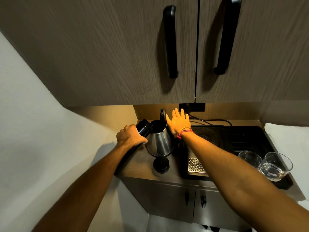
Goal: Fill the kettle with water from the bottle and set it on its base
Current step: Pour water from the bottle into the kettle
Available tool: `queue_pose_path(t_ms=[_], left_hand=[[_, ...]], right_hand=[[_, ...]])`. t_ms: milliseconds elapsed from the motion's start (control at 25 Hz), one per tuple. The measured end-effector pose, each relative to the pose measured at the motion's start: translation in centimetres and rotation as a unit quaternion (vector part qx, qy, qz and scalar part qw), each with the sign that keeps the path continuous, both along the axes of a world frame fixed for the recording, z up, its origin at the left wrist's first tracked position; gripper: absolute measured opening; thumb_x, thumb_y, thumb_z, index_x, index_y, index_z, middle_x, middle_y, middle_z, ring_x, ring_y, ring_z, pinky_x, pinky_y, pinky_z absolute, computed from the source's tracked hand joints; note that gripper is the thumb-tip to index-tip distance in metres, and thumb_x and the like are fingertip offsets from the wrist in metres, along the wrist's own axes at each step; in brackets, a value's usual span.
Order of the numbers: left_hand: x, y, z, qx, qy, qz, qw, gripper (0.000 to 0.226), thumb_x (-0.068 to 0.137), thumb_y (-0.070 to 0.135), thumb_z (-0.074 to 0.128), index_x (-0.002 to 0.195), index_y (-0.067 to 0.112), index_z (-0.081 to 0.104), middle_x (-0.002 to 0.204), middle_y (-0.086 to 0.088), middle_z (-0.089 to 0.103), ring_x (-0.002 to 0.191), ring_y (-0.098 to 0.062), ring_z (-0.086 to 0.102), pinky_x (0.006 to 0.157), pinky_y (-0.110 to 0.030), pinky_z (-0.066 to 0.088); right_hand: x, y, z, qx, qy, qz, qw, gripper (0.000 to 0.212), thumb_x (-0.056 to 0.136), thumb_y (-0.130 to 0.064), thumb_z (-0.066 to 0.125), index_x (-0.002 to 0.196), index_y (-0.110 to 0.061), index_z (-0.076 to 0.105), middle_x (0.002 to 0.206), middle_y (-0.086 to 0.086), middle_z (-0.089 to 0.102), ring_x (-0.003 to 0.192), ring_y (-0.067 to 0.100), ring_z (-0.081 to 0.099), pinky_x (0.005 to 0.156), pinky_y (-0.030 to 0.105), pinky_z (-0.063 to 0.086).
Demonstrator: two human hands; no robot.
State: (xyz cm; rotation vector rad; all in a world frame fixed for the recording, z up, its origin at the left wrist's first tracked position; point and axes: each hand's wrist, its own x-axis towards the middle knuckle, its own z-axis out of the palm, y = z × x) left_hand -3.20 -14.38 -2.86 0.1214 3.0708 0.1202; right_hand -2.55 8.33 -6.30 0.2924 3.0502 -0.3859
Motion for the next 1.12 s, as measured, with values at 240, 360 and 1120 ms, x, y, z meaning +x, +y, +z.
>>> queue_pose_path(t_ms=[240,360,1120], left_hand=[[0.1,0.0,0.3,-0.015,0.005,0.0,1.0,0.07,0.05,0.055,0.076,0.108,0.02,0.057,0.089,-0.002,0.059,0.08,-0.023,0.06,0.063,-0.03,0.047],[0.2,0.0,0.3,-0.02,0.008,-0.002,1.0,0.069,0.052,0.056,0.076,0.108,0.021,0.058,0.089,-0.001,0.059,0.079,-0.023,0.06,0.062,-0.03,0.046],[-0.4,-1.3,-3.2,0.366,0.022,0.043,0.929,0.069,0.051,0.047,0.086,0.112,0.026,0.063,0.098,0.004,0.068,0.09,-0.02,0.065,0.072,-0.026,0.05]], right_hand=[[0.1,-0.2,0.3,-0.034,0.019,-0.024,0.999,0.076,0.099,-0.054,0.015,0.159,-0.007,0.014,0.169,0.011,0.007,0.157,0.033,0.001,0.127,0.052,0.009],[0.1,-0.2,0.3,-0.027,0.015,-0.018,0.999,0.074,0.1,-0.053,0.017,0.159,-0.008,0.013,0.169,0.012,0.006,0.157,0.034,0.0,0.126,0.053,0.009],[-0.5,-0.6,0.4,0.046,0.019,0.107,0.993,0.063,0.097,-0.012,0.047,0.154,-0.003,0.022,0.165,0.02,0.013,0.151,0.046,0.016,0.117,0.061,0.028]])
